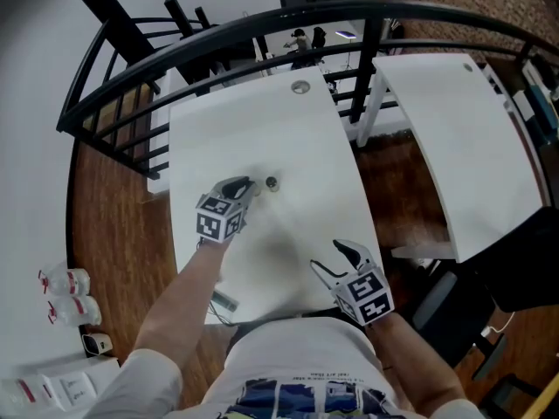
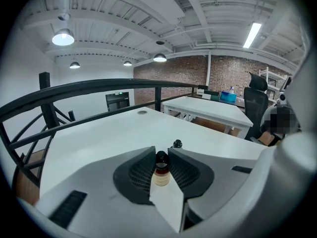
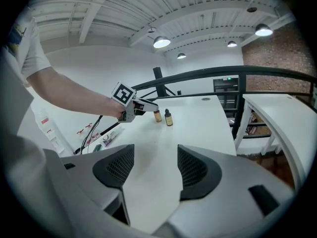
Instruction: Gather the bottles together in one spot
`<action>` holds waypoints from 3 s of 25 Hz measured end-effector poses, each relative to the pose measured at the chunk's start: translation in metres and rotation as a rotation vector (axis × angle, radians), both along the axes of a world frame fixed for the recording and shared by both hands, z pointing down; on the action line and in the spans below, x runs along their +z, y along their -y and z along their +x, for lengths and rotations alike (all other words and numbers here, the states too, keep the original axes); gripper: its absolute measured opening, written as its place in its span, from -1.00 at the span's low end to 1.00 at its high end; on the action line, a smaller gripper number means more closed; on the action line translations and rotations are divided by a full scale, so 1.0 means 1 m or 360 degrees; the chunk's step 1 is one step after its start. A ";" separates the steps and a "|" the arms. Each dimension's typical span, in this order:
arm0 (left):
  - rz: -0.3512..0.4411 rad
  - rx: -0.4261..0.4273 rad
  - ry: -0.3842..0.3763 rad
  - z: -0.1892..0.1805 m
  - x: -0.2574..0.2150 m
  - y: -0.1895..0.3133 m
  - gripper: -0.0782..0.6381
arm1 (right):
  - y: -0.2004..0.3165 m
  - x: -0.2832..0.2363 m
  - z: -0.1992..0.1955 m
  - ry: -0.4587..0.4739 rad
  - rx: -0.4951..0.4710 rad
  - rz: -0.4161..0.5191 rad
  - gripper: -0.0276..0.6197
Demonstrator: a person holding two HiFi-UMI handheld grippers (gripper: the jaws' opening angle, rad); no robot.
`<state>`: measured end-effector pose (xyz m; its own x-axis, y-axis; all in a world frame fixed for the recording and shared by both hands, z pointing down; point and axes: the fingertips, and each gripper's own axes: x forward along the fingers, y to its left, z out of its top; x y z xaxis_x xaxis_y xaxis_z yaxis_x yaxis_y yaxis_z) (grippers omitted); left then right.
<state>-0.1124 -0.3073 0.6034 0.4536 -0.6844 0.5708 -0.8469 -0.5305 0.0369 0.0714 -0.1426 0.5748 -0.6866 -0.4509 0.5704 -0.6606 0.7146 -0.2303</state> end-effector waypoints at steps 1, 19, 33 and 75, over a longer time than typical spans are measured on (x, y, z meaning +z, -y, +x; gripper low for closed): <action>0.0000 -0.0005 0.0002 -0.001 0.002 0.001 -0.57 | 0.001 0.000 0.000 -0.0002 -0.0002 -0.0006 0.01; -0.0005 0.0000 0.0022 -0.002 0.015 0.003 -0.56 | 0.005 0.010 0.006 -0.0028 -0.0003 -0.0053 0.01; 0.0213 -0.0127 -0.0124 -0.020 -0.078 -0.071 -0.54 | -0.031 -0.012 -0.026 0.0006 -0.0062 0.0034 0.01; -0.0021 -0.0112 -0.0559 -0.036 -0.151 -0.473 -0.38 | -0.244 -0.104 -0.062 -0.0110 0.0163 0.0228 0.01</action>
<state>-0.1485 0.1656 0.4528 0.5755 -0.7146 0.3976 -0.8159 -0.4686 0.3387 0.0094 0.1018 0.4706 -0.5944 -0.5964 0.5393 -0.7423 0.6650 -0.0827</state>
